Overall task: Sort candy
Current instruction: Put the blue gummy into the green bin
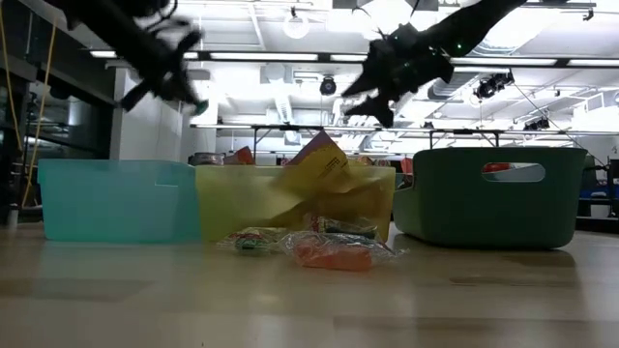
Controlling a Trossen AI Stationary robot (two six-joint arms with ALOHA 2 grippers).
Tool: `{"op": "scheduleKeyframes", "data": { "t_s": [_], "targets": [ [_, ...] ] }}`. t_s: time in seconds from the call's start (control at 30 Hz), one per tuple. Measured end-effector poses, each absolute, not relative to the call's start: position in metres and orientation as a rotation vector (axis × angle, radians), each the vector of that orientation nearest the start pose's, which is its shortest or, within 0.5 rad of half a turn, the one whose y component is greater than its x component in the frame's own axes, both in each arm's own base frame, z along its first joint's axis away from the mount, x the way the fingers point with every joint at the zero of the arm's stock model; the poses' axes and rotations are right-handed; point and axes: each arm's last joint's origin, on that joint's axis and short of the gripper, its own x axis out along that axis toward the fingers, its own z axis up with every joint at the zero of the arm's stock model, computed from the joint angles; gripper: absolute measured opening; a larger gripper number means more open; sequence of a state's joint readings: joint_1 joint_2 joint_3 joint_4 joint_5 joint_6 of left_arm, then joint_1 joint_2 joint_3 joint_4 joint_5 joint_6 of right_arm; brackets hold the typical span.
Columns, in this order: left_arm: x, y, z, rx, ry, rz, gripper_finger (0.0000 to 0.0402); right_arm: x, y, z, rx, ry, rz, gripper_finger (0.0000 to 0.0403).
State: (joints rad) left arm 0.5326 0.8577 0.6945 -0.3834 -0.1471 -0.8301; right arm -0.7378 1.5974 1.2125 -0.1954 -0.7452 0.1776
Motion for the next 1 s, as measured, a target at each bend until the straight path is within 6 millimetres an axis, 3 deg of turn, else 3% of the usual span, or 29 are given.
{"op": "scheduleKeyframes", "data": {
  "t_s": [0.17,0.43,0.57,0.77,1.0],
  "targets": [
    [0.184,0.063,0.28,-0.769,0.278,0.506,0.0,0.286,-0.212,0.296,0.617,0.362,0.068,0.0211],
    [0.219,0.008,0.239,-0.595,0.654,0.251,0.0,0.32,-0.165,0.331,0.538,0.351,0.232,0.0211],
    [0.217,-0.013,0.224,-0.55,0.817,0.209,0.0,0.333,-0.141,0.347,0.554,0.357,0.245,0.0211],
    [0.197,-0.038,0.212,-0.44,1.017,0.247,0.0002,0.343,-0.107,0.366,0.528,0.425,0.175,0.0211],
    [0.192,-0.05,0.212,-0.399,0.993,0.311,0.006,0.342,-0.081,0.385,0.48,0.519,0.126,0.0211]
  ]
}}
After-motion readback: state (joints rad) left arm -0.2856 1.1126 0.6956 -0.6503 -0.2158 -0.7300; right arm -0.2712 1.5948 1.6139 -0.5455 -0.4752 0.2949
